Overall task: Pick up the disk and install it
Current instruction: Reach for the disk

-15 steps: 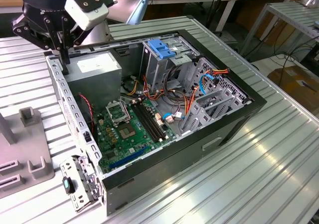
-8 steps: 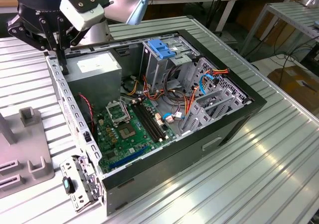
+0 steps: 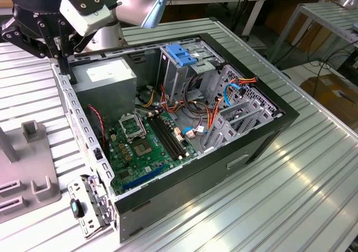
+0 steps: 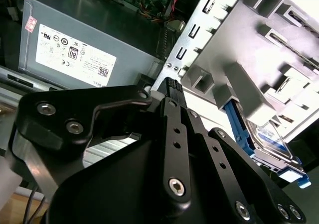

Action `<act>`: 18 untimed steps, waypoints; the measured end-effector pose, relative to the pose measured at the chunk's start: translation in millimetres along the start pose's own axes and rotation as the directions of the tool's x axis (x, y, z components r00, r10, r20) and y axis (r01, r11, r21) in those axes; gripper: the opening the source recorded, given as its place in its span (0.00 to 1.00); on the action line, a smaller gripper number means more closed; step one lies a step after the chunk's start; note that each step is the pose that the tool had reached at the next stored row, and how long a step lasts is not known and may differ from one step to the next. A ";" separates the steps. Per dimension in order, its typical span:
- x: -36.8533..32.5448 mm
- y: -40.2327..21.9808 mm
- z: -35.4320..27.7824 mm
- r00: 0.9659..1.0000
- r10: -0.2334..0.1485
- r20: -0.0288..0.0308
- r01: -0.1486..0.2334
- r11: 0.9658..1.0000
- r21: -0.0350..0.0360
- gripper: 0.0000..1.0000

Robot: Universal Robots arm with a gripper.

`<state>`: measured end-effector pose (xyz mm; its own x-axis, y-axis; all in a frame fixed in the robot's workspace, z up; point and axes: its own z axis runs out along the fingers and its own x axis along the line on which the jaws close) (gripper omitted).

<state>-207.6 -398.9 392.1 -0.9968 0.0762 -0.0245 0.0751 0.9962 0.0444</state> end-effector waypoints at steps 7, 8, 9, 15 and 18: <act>3.7 -0.3 0.0 1.000 0.000 0.000 0.000 1.000 0.000 0.11; 4.2 -0.4 0.0 1.000 0.000 0.000 0.000 1.000 0.000 0.11; 5.3 -0.4 0.0 1.000 0.000 0.000 0.000 1.000 0.000 0.11; 10.7 -0.8 0.1 1.000 0.000 0.000 0.000 1.000 0.000 0.11; 13.6 -1.1 0.1 1.000 0.000 0.000 0.000 1.000 0.000 0.11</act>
<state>-221.3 -398.9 391.6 -0.9968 0.0762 -0.0245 0.0751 0.9962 0.0444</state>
